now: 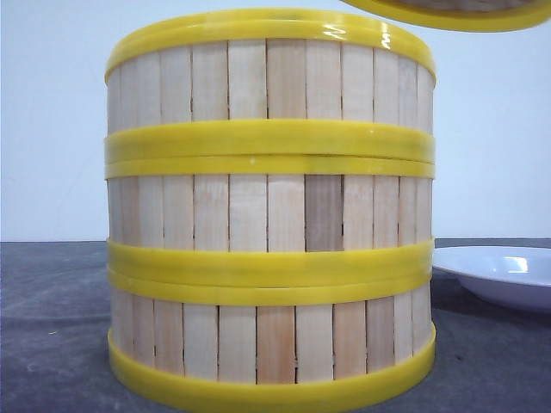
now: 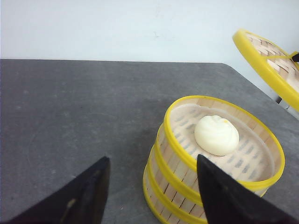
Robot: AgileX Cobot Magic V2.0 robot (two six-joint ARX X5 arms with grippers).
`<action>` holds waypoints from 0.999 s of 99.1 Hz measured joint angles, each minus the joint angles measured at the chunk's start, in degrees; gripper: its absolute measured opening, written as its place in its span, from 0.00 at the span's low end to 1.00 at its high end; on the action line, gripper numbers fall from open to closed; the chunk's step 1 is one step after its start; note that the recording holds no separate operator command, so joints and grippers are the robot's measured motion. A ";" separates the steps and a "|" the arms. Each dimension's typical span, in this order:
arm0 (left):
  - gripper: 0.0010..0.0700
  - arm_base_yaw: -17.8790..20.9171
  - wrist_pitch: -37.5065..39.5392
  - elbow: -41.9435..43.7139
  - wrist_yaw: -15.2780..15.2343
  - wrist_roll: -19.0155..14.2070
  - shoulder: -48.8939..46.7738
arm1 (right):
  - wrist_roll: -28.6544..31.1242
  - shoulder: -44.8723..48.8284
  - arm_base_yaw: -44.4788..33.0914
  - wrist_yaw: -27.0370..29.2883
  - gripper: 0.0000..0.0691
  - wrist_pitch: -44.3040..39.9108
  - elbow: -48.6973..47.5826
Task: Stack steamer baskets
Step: 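Lift the lid and move it over the top of the stack with the right gripper, then lower the lid onto the top basket and open the right gripper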
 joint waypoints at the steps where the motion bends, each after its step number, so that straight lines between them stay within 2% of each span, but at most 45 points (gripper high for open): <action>1: 0.49 0.00 0.00 0.00 0.00 0.00 0.00 | 0.00 0.11 0.52 0.02 0.07 0.00 0.00; 15: 0.49 0.00 0.00 0.00 0.02 0.00 -0.02 | 0.46 2.58 7.23 0.26 0.07 0.02 0.00; 31: 0.49 0.00 0.00 0.00 0.00 0.00 0.00 | 0.59 6.25 11.93 3.17 0.07 0.04 0.00; 53: 0.49 0.00 0.00 0.00 0.00 0.00 -0.02 | 0.59 9.42 15.43 6.05 0.07 0.13 0.11; 75: 0.49 0.00 0.00 0.00 0.00 0.00 0.00 | 0.59 11.15 17.88 6.45 0.07 0.35 0.48; 99: 0.49 0.00 0.00 0.00 0.00 0.00 -0.02 | 0.55 13.68 19.61 9.16 0.07 0.28 3.93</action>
